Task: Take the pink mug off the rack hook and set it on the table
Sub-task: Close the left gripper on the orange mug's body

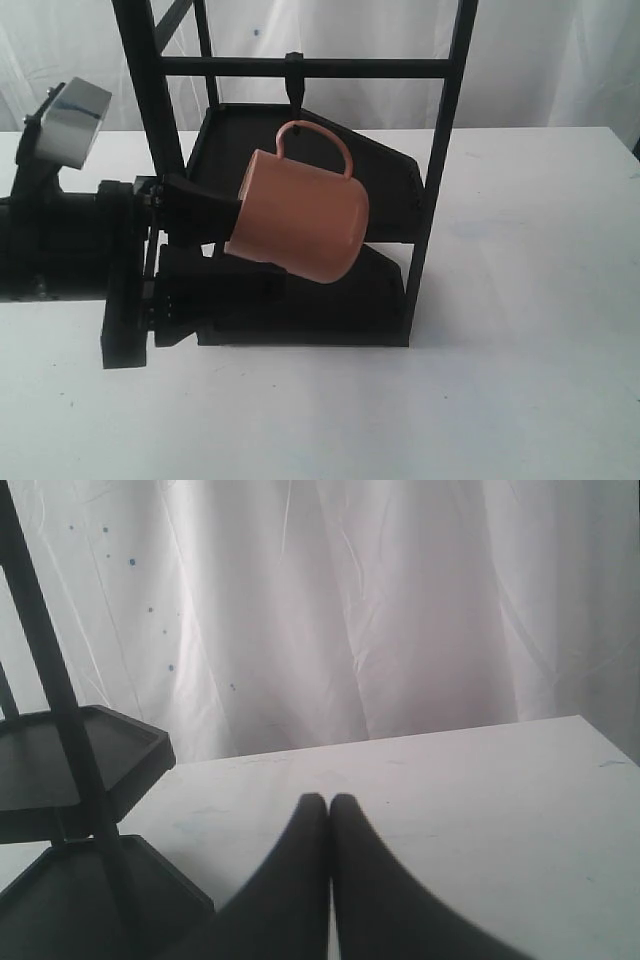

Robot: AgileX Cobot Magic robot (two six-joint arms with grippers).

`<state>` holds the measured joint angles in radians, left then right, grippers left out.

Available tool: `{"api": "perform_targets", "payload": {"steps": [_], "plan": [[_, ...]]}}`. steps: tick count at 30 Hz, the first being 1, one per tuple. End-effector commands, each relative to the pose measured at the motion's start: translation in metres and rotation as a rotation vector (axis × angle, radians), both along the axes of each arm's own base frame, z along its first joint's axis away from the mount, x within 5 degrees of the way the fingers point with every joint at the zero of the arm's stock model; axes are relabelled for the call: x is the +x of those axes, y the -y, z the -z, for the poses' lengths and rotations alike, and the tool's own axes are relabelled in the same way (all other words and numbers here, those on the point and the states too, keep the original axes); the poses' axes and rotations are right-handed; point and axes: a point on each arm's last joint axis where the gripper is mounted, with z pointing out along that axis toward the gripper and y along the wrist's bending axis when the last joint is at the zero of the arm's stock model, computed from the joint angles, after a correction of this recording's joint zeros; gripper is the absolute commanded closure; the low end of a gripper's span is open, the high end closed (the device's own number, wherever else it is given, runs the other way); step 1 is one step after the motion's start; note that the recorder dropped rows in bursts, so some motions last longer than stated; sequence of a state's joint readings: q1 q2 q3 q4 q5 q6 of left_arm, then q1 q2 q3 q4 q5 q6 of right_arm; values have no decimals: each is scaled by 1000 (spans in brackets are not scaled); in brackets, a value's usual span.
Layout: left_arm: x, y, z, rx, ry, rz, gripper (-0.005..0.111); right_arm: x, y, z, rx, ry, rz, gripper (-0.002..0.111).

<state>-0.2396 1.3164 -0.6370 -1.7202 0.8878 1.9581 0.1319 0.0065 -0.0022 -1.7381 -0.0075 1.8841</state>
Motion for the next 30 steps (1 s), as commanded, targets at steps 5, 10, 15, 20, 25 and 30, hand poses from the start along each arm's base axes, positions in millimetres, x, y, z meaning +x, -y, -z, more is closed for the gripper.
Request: {"api": "perform_targets", "payload": {"steps": [5, 10, 15, 20, 25, 30], "plan": [[3, 4, 2, 55, 75, -35, 33, 0, 0, 0, -1, 5, 0, 108], [2, 5, 1, 44, 77, -21, 33, 0, 0, 0, 17, 2, -2, 108], [11, 9, -10, 6, 83, 1, 33, 0, 0, 0, 17, 2, -2, 108], [29, 15, 0, -3, -6, 5, 33, 0, 0, 0, 17, 2, -2, 108], [30, 24, 11, 15, -10, 49, 33, 0, 0, 0, 17, 2, -2, 108], [33, 42, 7, 105, 58, 18, 33, 0, 0, 0, 17, 2, 0, 108]]}}
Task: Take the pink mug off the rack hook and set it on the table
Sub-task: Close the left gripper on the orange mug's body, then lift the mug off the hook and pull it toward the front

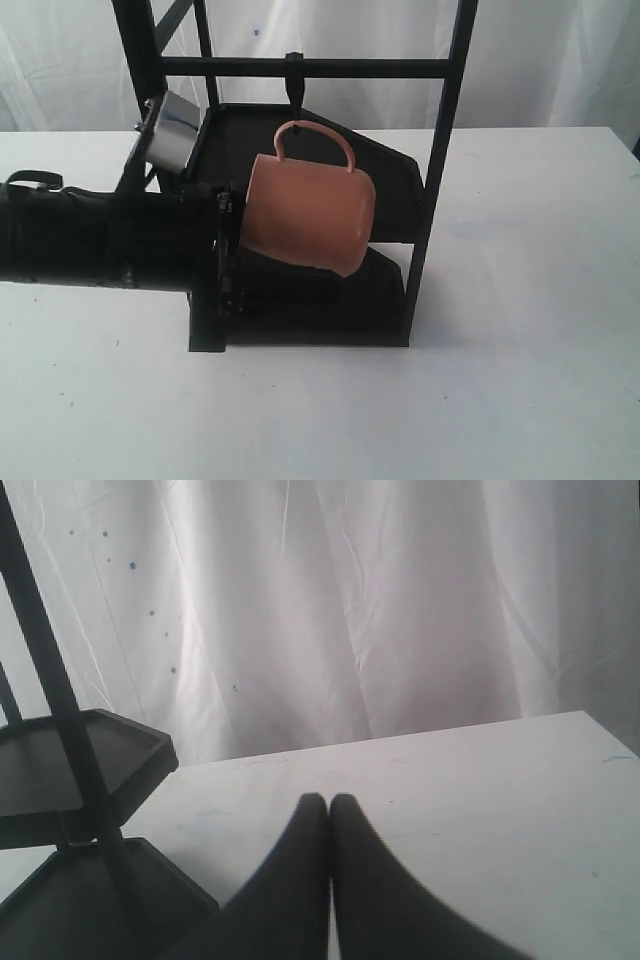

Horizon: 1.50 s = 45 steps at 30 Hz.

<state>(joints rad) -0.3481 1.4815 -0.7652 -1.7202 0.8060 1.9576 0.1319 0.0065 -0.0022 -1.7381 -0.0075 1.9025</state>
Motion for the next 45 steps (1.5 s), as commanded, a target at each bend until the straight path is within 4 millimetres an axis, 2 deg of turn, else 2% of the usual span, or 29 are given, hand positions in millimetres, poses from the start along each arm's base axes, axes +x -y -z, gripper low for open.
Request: {"api": "perform_targets", "payload": {"steps": [1, 4, 7, 11, 13, 20, 26, 30, 39, 45], "plan": [[4, 9, -4, 52, 99, -30, 33, 0, 0, 0, -1, 5, 2, 108], [6, 7, -2, 77, 97, -60, 37, 0, 0, 0, -1, 5, 2, 108], [7, 7, -2, 87, 96, -71, 50, 0, 0, 0, -1, 5, 2, 108], [7, 7, -2, 87, 96, -71, 77, 0, 0, 0, -1, 5, 2, 108], [7, 7, -2, 84, 95, -69, 107, 0, 1, 0, 0, 6, 7, 108], [4, 8, -5, 63, 103, -49, 107, 0, 1, 0, 0, 6, 7, 108], [-4, 4, -38, 17, 212, -54, 107, 0, 1, 0, 0, 6, 7, 108], [-8, 3, -45, -12, 178, -53, 107, 0, 1, 0, 0, 6, 7, 108], [-24, -1, -44, 100, 127, 31, 107, 0, 1, 0, 0, 6, 7, 108], [-38, -4, -34, 220, 43, 144, 107, 0, 1, 0, 0, 6, 7, 108]]}}
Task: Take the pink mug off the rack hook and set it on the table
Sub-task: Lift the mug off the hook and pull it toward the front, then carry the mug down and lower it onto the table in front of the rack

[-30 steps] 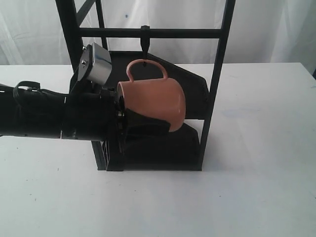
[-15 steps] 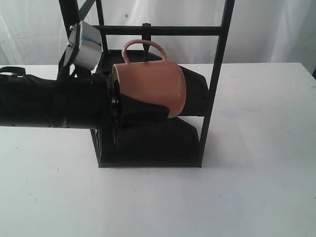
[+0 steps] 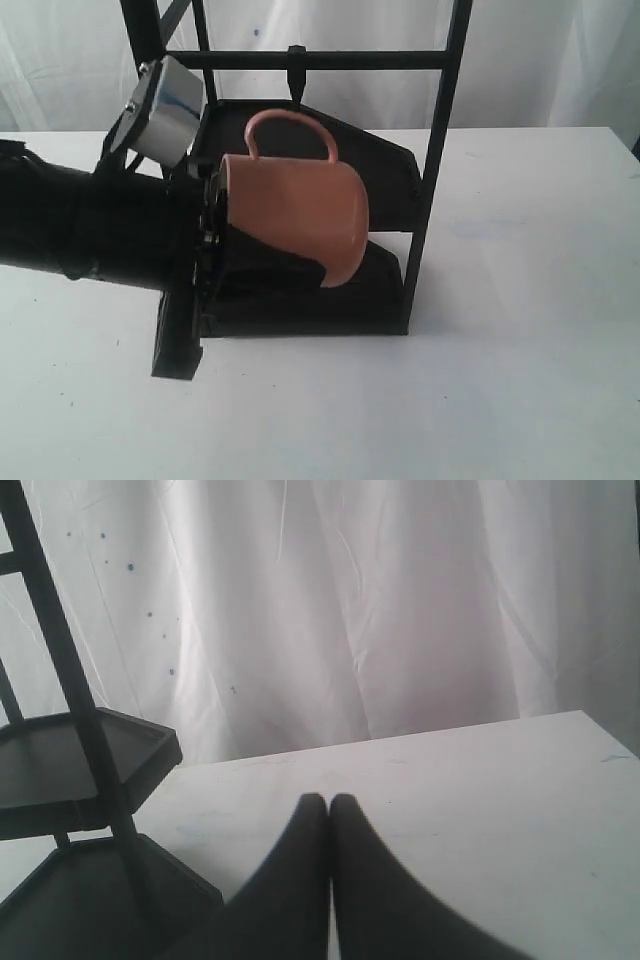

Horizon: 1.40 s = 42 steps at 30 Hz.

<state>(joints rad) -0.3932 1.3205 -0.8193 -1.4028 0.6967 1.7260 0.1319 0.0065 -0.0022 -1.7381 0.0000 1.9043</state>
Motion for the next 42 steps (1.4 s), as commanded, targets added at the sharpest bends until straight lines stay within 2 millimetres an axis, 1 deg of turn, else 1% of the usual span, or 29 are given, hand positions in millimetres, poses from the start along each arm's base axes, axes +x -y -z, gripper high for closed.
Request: {"api": "perform_targets", "payload": {"steps": [1, 9, 14, 20, 23, 27, 29, 34, 39, 42], "plan": [[-14, -2, 0, 61, -80, 99, 107, 0, 0, 0, -3, 5, 0, 108], [-24, -7, 11, 185, -208, 165, 107, 0, 0, 0, -3, 5, 0, 108], [-29, -16, 23, 355, -234, 201, 107, 0, 0, 0, -3, 5, 0, 108], [-32, -11, 35, 553, -148, 179, 107, 0, 0, 0, -3, 5, 0, 108], [-37, -10, 41, 665, -136, 182, 107, 0, 0, 0, -3, 5, 0, 108], [-39, -8, 46, 779, -120, 132, 107, 0, 0, 0, -3, 5, 0, 108], [-40, -6, 47, 801, -118, 106, 107, 0, 0, 0, -3, 5, 0, 108], [-45, 5, 49, 797, -93, 126, 107, 0, 0, 0, -3, 5, 0, 108], [-42, 15, 65, 854, -119, 112, 107, 0, 0, 0, -3, 5, 0, 108], [-36, 17, 74, 884, -139, 54, 107, 0, 0, 0, -3, 5, 0, 108]]}}
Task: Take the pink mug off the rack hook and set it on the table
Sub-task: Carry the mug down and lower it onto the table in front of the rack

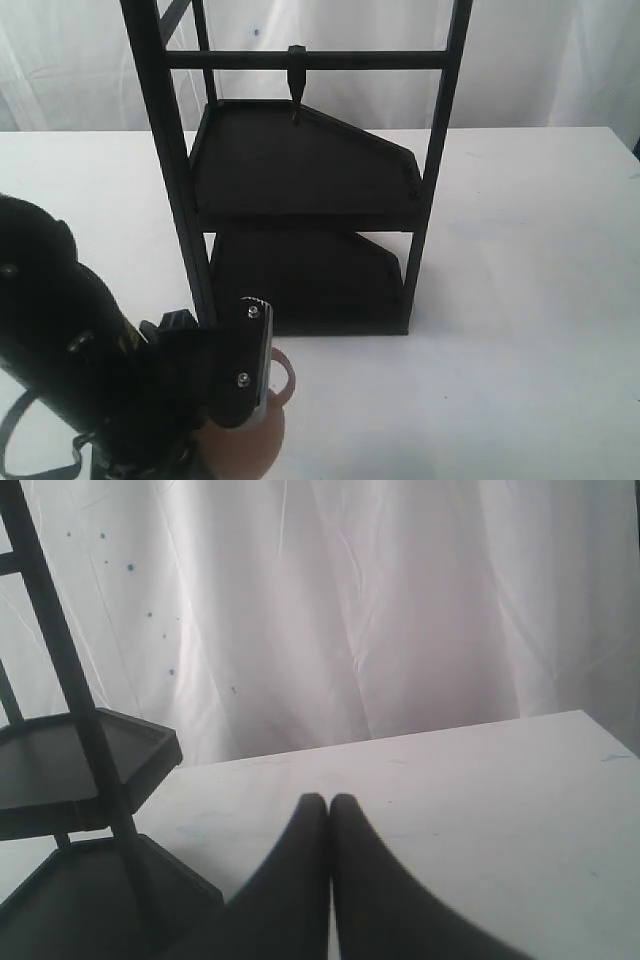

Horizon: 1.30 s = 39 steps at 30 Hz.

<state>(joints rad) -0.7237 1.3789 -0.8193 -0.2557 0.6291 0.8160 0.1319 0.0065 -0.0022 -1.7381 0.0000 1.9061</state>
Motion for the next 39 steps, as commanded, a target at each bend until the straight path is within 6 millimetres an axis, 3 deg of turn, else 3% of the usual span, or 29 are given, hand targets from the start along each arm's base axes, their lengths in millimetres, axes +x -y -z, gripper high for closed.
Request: {"api": "perform_targets", "payload": {"steps": [1, 11, 18, 24, 39], "plan": [[8, 6, 9, 34, 5, -85, 107, 0, 0, 0, -5, 5, 0, 108], [25, 22, 1, 27, -19, -134, 107, 0, 0, 0, 21, 2, -2, 108], [28, 31, 15, 57, -57, -129, 107, 0, 0, 0, 21, 2, -2, 108], [28, 52, 19, 45, -26, -123, 107, 0, 0, 0, 21, 2, -2, 108], [38, 53, 23, 144, -23, -160, 107, 0, 0, 0, 21, 2, -2, 108]]}}
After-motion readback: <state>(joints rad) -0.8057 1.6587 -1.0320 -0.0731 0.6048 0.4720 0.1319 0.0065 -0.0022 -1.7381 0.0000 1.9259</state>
